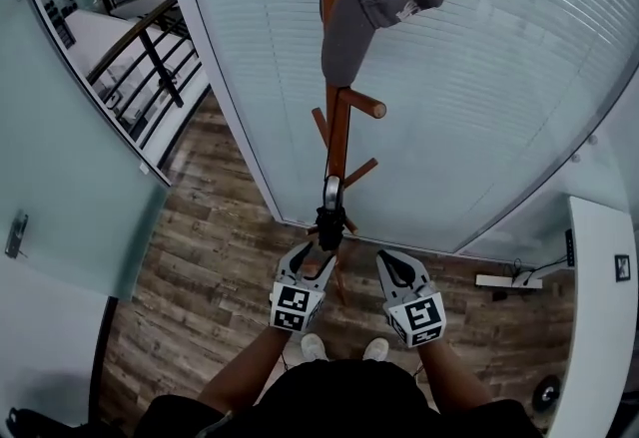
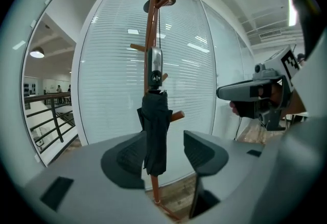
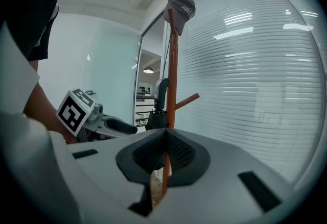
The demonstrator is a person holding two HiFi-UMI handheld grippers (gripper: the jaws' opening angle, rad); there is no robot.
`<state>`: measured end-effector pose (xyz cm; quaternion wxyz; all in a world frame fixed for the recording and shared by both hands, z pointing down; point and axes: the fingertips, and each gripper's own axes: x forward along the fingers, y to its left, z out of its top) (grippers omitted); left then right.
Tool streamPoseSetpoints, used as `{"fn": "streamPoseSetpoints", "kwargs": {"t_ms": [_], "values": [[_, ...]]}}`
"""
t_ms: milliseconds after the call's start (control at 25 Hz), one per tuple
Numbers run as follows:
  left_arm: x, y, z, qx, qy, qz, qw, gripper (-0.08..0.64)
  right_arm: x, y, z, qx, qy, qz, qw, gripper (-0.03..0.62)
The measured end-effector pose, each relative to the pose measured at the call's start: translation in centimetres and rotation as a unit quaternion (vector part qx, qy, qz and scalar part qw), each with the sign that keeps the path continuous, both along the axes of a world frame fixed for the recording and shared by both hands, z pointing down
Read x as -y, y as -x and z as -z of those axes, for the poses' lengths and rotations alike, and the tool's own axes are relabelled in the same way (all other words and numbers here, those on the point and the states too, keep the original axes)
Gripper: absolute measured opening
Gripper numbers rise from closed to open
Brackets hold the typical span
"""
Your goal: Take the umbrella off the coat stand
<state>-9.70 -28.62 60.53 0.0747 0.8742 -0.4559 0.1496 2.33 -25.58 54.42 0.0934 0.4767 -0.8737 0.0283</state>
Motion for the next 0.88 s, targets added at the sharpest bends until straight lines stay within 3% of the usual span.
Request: {"fn": "streamPoseSetpoints", "kwargs": {"t_ms": [120,240,880], "values": [[0.6,-0.3,-1.3,0.003,0.022,0.005,0.9997,0.305,-0.2,0.2,-0.2,0.000,0.005,0.005,1.000,0.006],[1.8,-0.5,-2.3,0.011,0.032,0.017,0.9993,0.334,-0.4,0.3,-0.5,-0.001,0.009,0.010,1.000,0.006],[7.3,-1.2,-3.8,0.032,0.045,0.067,0.9962,0.342,0.2,-1.4,-2.7,-0.002,0.043,0.020,0.999,0.006]]}}
